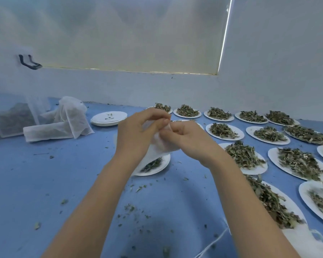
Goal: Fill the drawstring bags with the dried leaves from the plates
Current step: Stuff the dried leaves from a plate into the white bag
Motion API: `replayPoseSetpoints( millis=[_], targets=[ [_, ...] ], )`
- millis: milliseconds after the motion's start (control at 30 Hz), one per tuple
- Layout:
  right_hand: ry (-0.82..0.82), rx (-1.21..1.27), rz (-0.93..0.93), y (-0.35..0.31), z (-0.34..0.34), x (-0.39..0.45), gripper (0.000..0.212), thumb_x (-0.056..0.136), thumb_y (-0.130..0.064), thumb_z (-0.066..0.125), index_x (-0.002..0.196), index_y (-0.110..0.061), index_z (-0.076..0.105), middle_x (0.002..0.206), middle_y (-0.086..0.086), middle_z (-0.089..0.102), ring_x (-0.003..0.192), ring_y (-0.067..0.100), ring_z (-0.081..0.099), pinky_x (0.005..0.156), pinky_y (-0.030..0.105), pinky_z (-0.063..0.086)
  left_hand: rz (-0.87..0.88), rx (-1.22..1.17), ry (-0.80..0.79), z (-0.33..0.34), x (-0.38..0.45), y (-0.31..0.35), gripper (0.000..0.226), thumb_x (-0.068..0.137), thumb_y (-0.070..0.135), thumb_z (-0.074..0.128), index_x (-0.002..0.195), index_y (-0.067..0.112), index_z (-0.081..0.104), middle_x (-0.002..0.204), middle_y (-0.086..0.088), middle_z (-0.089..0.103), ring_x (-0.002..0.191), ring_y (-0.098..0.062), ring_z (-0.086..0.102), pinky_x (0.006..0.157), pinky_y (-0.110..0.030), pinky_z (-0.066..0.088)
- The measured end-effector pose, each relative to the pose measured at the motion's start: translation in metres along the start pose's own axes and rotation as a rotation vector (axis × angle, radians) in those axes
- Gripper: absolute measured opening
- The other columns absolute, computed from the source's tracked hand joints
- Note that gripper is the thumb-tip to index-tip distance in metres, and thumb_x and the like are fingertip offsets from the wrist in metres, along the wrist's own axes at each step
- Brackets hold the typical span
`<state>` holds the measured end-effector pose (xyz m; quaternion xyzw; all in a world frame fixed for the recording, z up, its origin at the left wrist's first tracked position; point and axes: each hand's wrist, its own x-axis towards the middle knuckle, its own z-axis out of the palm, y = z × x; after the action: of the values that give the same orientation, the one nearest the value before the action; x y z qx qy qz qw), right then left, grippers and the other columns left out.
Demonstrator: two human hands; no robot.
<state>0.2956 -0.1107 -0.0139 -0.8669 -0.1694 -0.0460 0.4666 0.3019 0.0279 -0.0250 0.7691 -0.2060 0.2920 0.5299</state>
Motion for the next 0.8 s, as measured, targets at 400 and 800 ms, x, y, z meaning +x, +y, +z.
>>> replayPoseSetpoints(
  millis=[400, 800],
  targets=[
    [0.043, 0.213, 0.135, 0.024, -0.006, 0.01, 0.033, 0.091, -0.024, 0.048, 0.096, 0.008, 0.057, 0.084, 0.021, 0.055, 0.079, 0.02, 0.049, 0.075, 0.034, 0.034, 0.162, 0.298, 0.216, 0.038, 0.001, -0.01, 0.008, 0.079, 0.014, 0.068, 0.081, 0.02, 0.073, 0.079, 0.016, 0.062, 0.081, -0.011, 0.052, 0.077, -0.019, 0.034],
    [-0.271, 0.77, 0.194, 0.039, 0.003, 0.008, 0.022, 0.097, -0.011, 0.045, 0.108, -0.006, 0.063, 0.102, 0.007, 0.07, 0.095, 0.019, 0.067, 0.085, 0.035, 0.056, 0.11, 0.256, -0.07, 0.029, 0.002, -0.011, 0.024, 0.088, 0.012, 0.059, 0.104, 0.028, 0.069, 0.097, 0.006, 0.068, 0.097, -0.017, 0.058, 0.085, -0.027, 0.041]
  ],
)
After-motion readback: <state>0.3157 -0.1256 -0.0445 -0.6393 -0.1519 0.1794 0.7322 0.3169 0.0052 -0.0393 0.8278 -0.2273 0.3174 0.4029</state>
